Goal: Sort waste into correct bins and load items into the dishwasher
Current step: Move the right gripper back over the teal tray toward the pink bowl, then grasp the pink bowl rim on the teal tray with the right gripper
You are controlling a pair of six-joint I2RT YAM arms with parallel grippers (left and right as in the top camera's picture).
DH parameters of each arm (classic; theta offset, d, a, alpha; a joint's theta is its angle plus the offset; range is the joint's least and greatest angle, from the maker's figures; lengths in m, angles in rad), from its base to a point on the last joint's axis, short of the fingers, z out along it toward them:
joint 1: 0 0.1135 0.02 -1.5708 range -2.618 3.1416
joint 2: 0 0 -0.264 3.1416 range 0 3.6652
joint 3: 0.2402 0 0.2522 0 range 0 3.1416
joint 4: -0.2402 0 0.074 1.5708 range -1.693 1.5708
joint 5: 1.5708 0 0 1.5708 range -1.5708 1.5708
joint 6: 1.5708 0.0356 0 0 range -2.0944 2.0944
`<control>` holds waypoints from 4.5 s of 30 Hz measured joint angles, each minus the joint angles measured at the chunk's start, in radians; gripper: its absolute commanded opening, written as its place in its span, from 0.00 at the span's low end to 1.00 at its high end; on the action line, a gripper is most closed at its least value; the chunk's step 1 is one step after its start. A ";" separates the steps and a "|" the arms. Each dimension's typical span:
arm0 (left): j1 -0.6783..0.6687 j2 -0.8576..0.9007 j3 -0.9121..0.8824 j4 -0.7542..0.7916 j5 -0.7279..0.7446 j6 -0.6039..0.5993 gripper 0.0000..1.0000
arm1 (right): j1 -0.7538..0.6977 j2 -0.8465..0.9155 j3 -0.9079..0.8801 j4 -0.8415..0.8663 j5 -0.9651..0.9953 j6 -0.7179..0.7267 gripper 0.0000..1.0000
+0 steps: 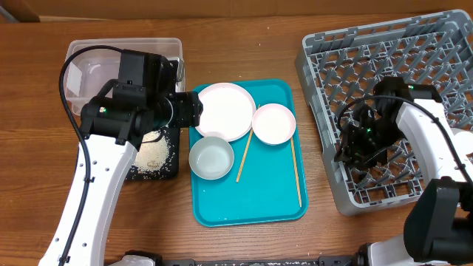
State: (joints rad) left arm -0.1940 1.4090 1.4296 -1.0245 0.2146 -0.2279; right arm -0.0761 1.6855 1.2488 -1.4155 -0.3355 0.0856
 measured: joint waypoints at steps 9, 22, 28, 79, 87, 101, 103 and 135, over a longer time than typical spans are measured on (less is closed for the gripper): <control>0.000 0.000 0.000 0.000 -0.003 0.000 0.67 | 0.006 0.000 0.000 -0.004 -0.017 -0.002 0.32; 0.000 0.000 0.000 -0.001 -0.003 0.000 0.67 | 0.006 0.000 0.000 -0.009 -0.070 -0.008 0.32; 0.000 0.000 0.000 -0.001 -0.003 0.000 0.67 | 0.006 0.000 0.000 -0.009 -0.074 -0.008 0.37; 0.352 0.000 0.000 -0.210 -0.212 -0.080 1.00 | 0.423 0.239 0.475 0.147 0.214 0.106 0.55; 0.352 0.000 0.000 -0.210 -0.212 -0.080 1.00 | 0.423 0.351 0.472 0.145 0.255 0.140 0.59; 0.352 0.000 0.000 -0.210 -0.212 -0.080 1.00 | 0.423 0.393 0.409 0.211 0.284 0.150 0.59; 0.352 0.000 0.000 -0.209 -0.212 -0.080 1.00 | 0.423 0.393 0.385 0.228 0.285 0.150 0.59; 0.352 0.000 0.000 -0.210 -0.212 -0.080 1.00 | 0.412 0.301 0.367 0.220 0.284 0.176 0.04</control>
State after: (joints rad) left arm 0.1577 1.4090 1.4296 -1.2343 0.0025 -0.3077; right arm 0.3359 1.9862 1.6154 -1.1954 -0.0513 0.2619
